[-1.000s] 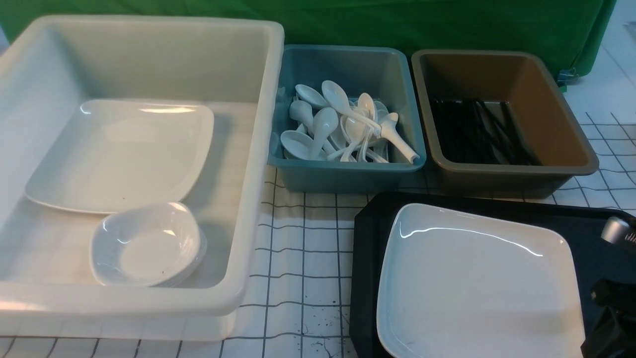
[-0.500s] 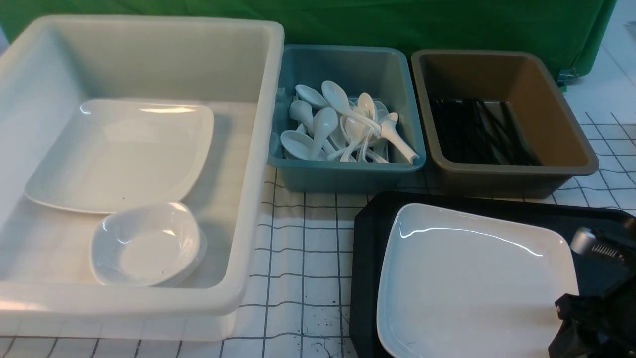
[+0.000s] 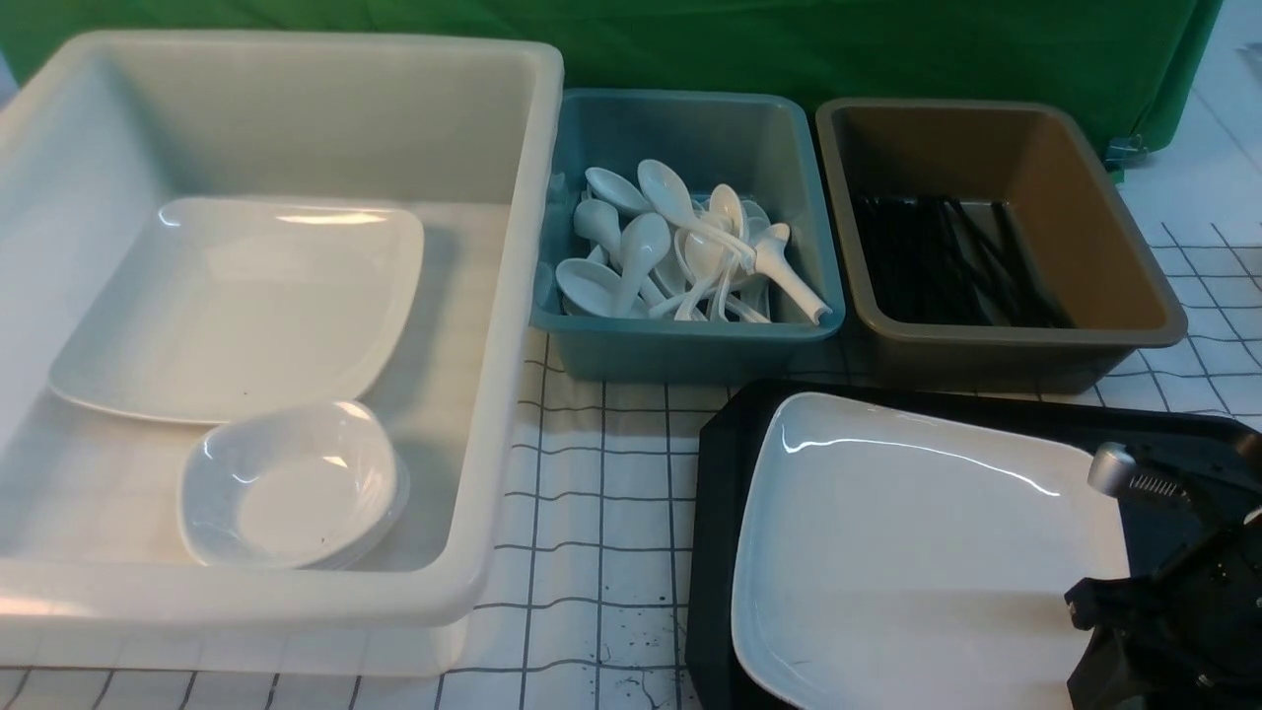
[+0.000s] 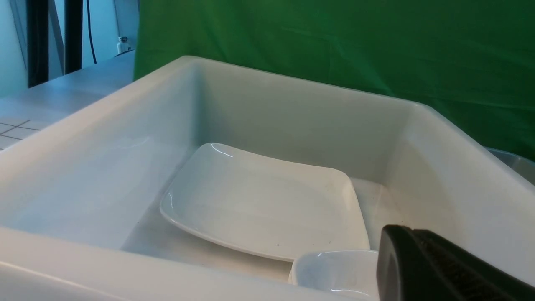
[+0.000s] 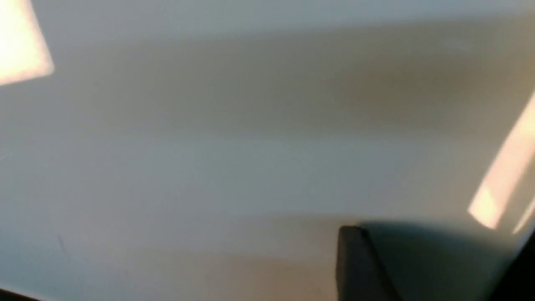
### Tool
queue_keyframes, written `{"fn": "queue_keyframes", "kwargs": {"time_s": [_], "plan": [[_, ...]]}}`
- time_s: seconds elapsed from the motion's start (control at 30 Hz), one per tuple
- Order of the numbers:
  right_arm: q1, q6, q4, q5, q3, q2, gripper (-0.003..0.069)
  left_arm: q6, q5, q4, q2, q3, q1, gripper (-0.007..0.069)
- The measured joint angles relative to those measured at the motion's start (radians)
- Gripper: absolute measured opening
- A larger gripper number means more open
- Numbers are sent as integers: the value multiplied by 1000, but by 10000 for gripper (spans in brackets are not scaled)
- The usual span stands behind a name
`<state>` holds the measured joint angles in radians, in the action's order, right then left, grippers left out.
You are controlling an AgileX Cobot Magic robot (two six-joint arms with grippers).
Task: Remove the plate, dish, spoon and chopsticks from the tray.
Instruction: Use the right arm to grab a plate from the dinner plate
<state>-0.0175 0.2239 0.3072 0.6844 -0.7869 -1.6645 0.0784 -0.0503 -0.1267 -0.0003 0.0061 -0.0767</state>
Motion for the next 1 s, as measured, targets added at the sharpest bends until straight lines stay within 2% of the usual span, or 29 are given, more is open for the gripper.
{"fn": "queue_keyframes", "kwargs": {"time_s": [0.03, 0.13, 0.6, 0.8, 1.0], "plan": [[0, 19, 7, 30, -28, 0, 241, 0, 0, 0, 0, 0, 0, 5], [1, 63, 33, 90, -78, 1, 160, 0, 0, 0, 0, 0, 0, 5], [2, 102, 38, 182, -114, 1, 143, 0, 0, 0, 0, 0, 0, 5], [2, 113, 35, 306, -158, 8, 106, 0, 0, 0, 0, 0, 0, 5], [2, 122, 33, 352, -164, 99, 84, 0, 0, 0, 0, 0, 0, 5]]}}
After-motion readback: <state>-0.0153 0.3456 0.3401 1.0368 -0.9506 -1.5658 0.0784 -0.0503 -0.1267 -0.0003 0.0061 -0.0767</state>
